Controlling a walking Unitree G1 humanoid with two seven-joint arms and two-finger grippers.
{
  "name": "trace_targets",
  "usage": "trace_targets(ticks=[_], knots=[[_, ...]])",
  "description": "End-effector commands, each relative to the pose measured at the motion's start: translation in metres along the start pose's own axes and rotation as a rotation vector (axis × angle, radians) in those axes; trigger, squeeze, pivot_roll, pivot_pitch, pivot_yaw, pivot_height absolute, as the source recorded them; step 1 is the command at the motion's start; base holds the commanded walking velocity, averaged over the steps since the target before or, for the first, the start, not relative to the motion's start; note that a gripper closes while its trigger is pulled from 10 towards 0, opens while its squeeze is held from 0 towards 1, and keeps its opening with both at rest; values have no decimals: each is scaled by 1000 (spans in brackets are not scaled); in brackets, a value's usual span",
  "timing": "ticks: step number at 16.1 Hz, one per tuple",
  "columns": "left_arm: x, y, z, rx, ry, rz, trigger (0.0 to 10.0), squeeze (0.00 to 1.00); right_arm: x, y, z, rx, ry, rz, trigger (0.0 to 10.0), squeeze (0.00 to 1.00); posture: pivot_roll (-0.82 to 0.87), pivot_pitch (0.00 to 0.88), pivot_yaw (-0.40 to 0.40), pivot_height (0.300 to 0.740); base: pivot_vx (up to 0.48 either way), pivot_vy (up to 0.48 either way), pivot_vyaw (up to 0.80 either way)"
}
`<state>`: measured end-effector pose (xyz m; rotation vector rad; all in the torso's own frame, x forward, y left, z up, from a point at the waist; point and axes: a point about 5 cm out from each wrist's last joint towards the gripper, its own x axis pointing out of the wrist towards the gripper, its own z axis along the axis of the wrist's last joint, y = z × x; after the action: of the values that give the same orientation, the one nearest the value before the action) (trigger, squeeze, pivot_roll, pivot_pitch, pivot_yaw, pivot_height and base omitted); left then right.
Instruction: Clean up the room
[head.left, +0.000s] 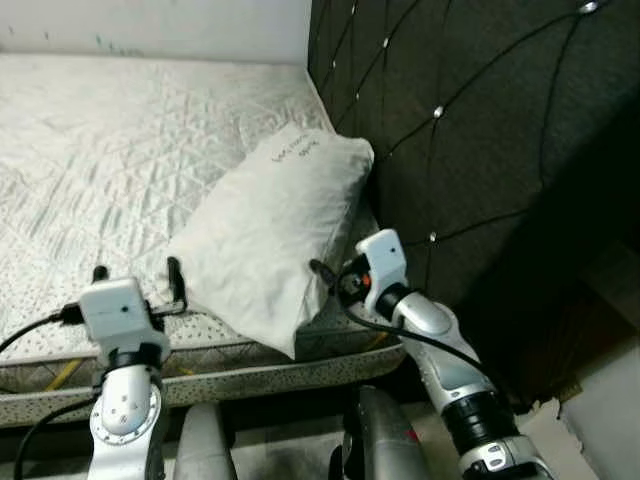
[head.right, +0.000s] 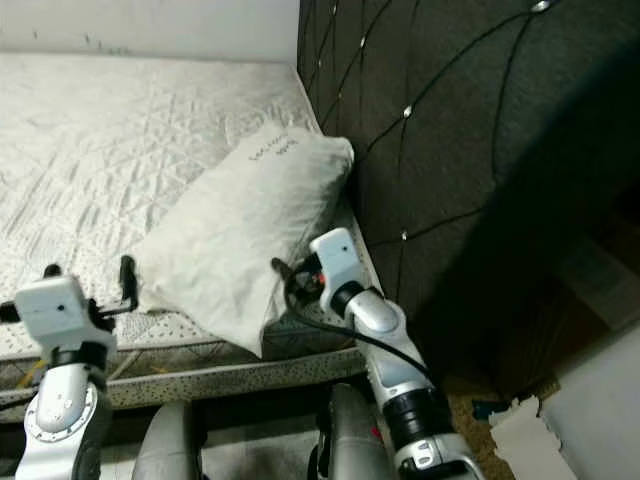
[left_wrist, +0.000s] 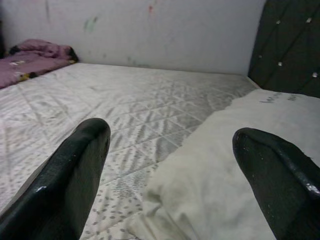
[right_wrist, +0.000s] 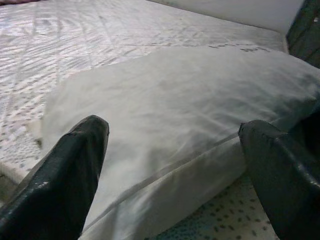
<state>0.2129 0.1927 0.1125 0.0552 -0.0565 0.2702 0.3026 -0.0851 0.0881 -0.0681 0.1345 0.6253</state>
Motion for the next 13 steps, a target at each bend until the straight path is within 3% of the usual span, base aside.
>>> trace_targets(ticks=[1,3,8,12,13], knots=[[1,-3,2,0,-7,-2,10000,0,1,-3,2,-9,-4,13,10000,0,-14,0,-83,589,0,0,0],[1,-3,2,-1,-6,-5,10000,0,0,-4,2,-1,-5,10,10000,0,-14,0,-83,559,0,0,0],[2,-3,2,1,-8,-3,10000,0,2,-4,2,-33,2,31,10000,0,-16,0,-80,554,0,0,0],[2,-4,3,3,-10,-2,10000,0,4,3,2,-37,8,114,10000,0,-13,0,-82,554,0,0,800],[2,-4,3,4,-9,-2,10000,0,7,6,2,-58,29,164,10000,0,-13,0,-82,554,0,0,0]])
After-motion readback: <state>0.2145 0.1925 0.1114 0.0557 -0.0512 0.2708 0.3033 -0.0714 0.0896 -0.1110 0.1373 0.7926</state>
